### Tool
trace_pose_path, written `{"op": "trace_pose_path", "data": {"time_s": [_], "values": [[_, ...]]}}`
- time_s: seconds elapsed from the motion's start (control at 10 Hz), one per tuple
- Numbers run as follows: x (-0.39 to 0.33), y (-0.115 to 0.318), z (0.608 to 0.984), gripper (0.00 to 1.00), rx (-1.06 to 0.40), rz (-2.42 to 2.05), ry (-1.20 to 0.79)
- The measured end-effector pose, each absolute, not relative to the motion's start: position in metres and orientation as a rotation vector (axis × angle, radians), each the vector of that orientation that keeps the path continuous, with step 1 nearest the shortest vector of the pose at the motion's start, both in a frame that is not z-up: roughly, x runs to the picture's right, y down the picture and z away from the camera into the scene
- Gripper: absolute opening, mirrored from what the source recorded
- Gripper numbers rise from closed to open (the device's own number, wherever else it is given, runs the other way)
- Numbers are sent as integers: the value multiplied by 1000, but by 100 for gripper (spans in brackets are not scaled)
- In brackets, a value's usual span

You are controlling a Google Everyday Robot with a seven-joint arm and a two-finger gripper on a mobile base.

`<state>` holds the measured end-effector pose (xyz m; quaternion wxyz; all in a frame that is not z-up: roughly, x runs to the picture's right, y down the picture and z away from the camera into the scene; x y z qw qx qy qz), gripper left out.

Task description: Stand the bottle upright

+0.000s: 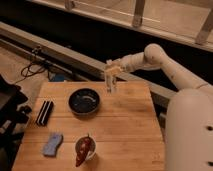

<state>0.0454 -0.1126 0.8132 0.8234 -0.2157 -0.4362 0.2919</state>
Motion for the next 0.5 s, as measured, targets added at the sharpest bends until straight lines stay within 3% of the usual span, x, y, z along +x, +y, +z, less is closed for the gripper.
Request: {"op": "trace_pose_path", "data": {"time_s": [0.5], "values": [[65, -110, 814, 5, -321, 516, -970]]}}
